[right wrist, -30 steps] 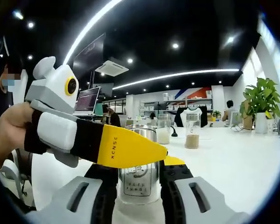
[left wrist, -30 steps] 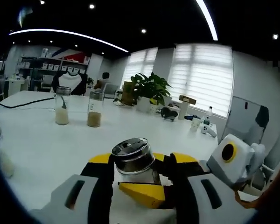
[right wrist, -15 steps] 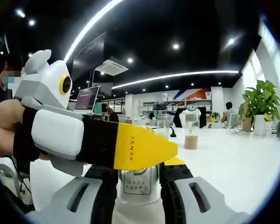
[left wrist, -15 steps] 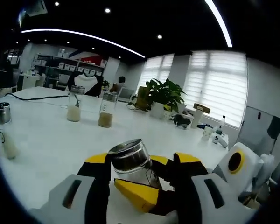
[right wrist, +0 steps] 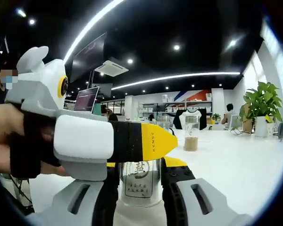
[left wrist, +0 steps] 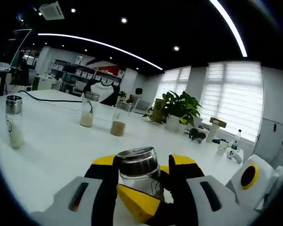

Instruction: Rotate the seasoning bottle until the label or dispensing opening points toward the visible target arrow and the bottle remains upright within the marked orientation range

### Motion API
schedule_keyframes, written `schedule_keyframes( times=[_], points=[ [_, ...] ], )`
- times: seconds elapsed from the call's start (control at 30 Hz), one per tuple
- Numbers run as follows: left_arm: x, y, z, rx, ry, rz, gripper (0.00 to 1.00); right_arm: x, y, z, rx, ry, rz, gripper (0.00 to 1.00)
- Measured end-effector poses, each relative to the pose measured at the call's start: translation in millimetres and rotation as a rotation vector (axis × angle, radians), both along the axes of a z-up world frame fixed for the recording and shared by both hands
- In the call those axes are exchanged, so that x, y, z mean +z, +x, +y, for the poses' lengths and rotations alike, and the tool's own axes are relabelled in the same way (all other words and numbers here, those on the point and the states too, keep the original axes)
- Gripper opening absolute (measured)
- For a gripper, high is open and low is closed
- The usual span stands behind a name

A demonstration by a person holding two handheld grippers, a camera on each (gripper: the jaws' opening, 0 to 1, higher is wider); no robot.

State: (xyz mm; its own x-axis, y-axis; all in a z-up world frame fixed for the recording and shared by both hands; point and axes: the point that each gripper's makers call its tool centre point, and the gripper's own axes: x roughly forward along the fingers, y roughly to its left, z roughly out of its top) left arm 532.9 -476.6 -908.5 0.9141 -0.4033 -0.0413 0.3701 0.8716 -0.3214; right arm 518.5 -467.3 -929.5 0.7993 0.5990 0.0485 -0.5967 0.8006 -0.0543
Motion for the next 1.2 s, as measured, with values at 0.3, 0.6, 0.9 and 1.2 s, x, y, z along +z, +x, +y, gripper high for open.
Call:
schedule_keyframes(
  times=[0.3, 0.6, 0.9, 1.2],
  points=[
    [1.1, 4.4, 3.4, 0.015, -0.001, -0.017, 0.37, 0.1, 2.1, -1.2, -0.004, -0.007, -0.001, 0.32],
    [5.2, 4.9, 1.1, -0.065, 0.045, -0.047, 0.36, 1.2, 4.8, -0.8, -0.009, -0.006, -0.006, 0.32],
    [6.0, 2.2, 0.3, -0.188, 0.114, -0.084, 0.36, 0.8, 4.0, 1.4, 0.004, -0.016, -0.013, 0.32],
    [5.8, -0.8, -0.3, -0.279, 0.145, -0.103, 0.35, -1.7, 2.3, 3.7, 0.021, -0.018, 0.002, 0.32]
  ],
)
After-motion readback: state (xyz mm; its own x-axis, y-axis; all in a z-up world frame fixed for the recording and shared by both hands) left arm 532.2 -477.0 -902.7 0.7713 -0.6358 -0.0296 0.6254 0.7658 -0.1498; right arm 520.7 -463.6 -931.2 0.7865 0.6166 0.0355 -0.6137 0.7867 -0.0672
